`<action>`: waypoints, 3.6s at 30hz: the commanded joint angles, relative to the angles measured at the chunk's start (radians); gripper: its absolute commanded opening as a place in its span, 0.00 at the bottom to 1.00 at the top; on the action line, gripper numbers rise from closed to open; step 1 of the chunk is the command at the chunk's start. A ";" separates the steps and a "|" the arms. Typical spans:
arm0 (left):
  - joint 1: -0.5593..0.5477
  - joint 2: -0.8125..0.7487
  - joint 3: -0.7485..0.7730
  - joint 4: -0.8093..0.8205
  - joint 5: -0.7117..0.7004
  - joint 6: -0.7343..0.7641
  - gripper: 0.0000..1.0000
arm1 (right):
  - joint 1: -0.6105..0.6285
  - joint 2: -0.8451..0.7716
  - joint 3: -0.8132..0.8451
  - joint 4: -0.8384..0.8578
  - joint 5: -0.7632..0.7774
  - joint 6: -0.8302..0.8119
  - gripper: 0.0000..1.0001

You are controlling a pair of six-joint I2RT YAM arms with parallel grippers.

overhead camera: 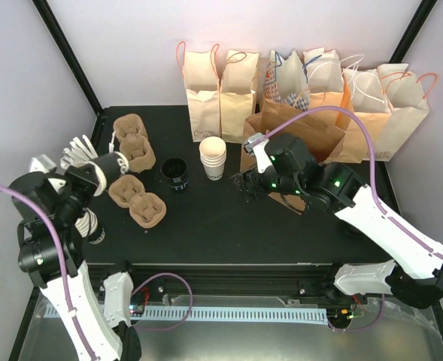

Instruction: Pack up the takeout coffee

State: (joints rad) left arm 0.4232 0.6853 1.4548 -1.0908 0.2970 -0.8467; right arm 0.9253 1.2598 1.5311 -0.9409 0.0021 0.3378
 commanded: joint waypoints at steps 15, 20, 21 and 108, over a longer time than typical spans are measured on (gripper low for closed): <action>-0.133 -0.030 -0.234 0.007 0.342 0.149 0.02 | 0.004 -0.353 -0.445 0.203 -0.100 0.157 0.73; -0.358 0.043 -0.261 0.024 0.226 0.109 0.02 | 0.003 -0.400 -0.581 0.237 -0.159 0.248 0.73; -0.418 0.062 -0.259 0.029 0.192 0.097 0.02 | 0.004 -0.401 -0.600 0.236 -0.164 0.262 0.74; -1.380 0.435 -0.329 0.323 -0.524 0.239 0.99 | -1.029 -0.203 -0.668 -0.132 0.151 0.502 0.88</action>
State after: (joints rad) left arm -0.9672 1.1687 1.1366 -0.7803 -0.2310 -0.5957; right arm -0.0795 1.0027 0.8204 -1.1503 0.1349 0.7586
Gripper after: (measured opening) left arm 0.988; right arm 0.884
